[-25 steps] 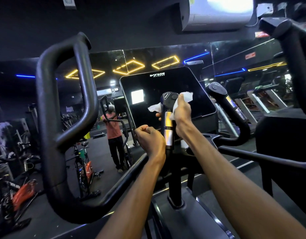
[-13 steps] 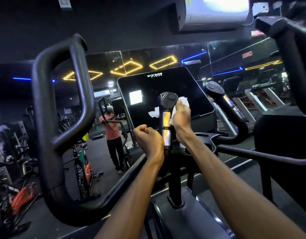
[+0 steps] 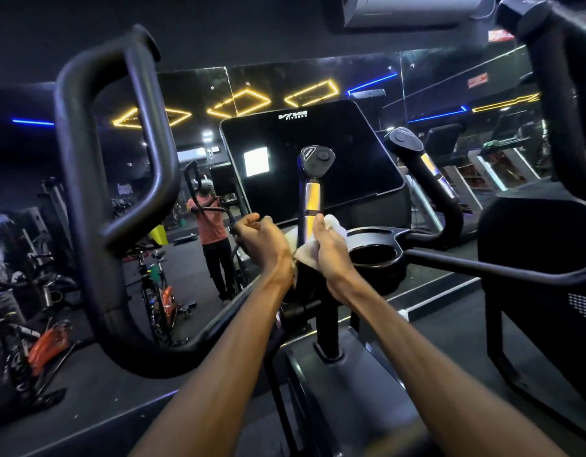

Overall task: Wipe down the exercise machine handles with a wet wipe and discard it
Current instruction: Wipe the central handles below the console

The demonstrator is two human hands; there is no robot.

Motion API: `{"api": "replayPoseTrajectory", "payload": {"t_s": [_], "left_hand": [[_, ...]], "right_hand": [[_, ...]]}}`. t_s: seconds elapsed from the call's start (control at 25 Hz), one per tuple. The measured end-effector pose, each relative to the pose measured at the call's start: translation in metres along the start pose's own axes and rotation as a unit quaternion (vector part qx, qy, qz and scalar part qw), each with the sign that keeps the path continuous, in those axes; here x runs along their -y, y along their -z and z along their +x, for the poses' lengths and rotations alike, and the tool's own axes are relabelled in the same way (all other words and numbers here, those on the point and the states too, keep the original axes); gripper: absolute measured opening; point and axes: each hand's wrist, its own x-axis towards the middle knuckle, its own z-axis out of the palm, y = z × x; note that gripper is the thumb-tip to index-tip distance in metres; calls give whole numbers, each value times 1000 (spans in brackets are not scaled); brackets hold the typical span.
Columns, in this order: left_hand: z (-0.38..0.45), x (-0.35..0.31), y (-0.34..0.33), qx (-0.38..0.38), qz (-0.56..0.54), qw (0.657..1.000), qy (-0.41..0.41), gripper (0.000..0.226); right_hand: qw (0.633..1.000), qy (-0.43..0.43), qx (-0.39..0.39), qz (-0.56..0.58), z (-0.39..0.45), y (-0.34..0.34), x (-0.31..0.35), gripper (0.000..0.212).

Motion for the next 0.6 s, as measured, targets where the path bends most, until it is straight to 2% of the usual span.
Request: {"api": "replayPoseTrajectory", "payload": {"t_s": [0.12,0.2,0.32,0.44,0.52,0.6], "left_hand": [[4,-6,2,32,3,999,-22,12],[8,-7,3,101,39,993,-44,5],[15,-10,3,204,104,971,-72,15],[19,-17,-7,228,124,962,-82,24],[21,-20,-10,260,128,954,-78,32],[20,-21,-11,302,143,940,-71,39]], "right_hand": [[996,-54,-24,70,17,-6,21,51],[992,-74,-10,97,11,-9,10,59],[994,-79,-1,78,-14,-5,-13,65],[996,-48,-68,18,8,-11,19,57],[994,18,-77,-78,9,-22,30,63],[980,71,-66,-176,-17,-30,4,61]]}}
